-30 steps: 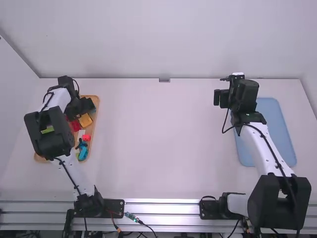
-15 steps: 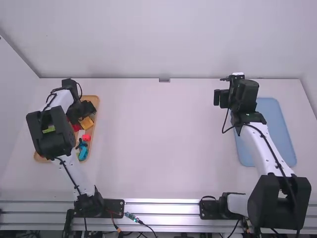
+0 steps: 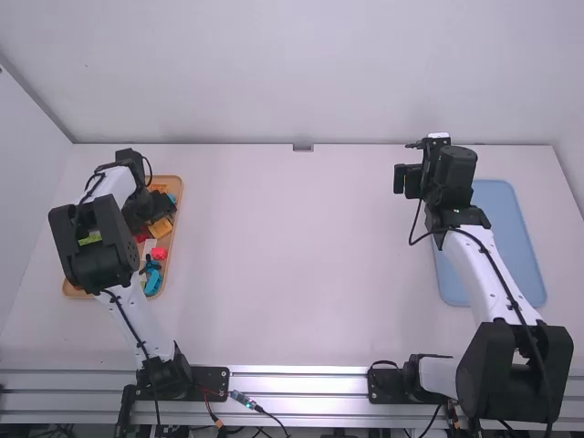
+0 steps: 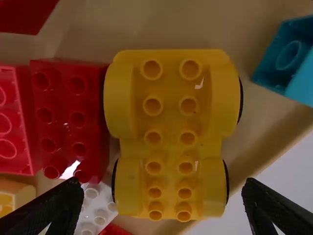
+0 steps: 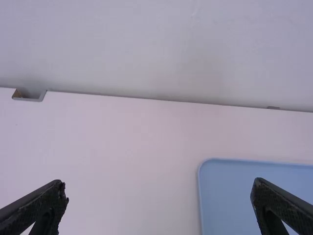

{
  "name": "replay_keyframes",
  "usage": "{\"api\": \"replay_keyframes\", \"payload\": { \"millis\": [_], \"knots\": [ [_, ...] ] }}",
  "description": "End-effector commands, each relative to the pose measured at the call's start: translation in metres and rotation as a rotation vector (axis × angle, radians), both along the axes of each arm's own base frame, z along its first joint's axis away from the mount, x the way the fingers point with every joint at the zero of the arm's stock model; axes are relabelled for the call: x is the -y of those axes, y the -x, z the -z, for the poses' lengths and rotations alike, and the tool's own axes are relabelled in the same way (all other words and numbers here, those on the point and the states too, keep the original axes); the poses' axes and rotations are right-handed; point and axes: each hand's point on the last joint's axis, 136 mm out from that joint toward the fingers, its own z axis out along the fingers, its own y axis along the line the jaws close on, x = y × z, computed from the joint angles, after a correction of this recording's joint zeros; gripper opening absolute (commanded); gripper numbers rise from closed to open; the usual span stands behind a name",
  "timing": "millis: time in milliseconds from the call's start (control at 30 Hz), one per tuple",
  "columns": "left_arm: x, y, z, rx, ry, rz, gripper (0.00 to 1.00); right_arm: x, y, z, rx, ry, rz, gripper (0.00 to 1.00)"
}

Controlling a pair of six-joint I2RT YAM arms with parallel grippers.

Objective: Assemble lego blocks to make yellow taxi

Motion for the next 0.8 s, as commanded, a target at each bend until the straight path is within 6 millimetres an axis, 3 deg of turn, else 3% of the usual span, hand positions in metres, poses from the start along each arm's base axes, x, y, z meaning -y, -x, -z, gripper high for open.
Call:
{"api": "replay_keyframes", "payload": {
  "millis": [0, 167, 333, 500, 767],
  "knots": [
    [-0.001, 0.003, 0.002, -0.012, -0.012, -0.006, 0.85, -0.001, -0.003, -0.008, 0.017, -0.003, -0.002, 0.99],
    [0.000, 0.006, 0.005, -0.019, -0.010, -0.007, 0.78, -0.001, -0.003, -0.007, 0.013, -0.003, -0.002, 0.99],
    [0.004, 0.006, 0.017, -0.001, 0.006, 0.007, 0.79, -0.002, -0.003, -0.008, 0.016, -0.003, -0.003, 0.99],
    [0.013, -0.001, 0.018, 0.037, 0.065, 0.052, 0.80, -0.002, -0.003, -0.008, 0.015, -0.003, -0.003, 0.99],
    [0.016, 0.005, 0.019, 0.013, 0.076, 0.053, 0.84, -0.001, -0.002, -0.005, 0.005, -0.002, -0.002, 0.99]
  ]
}}
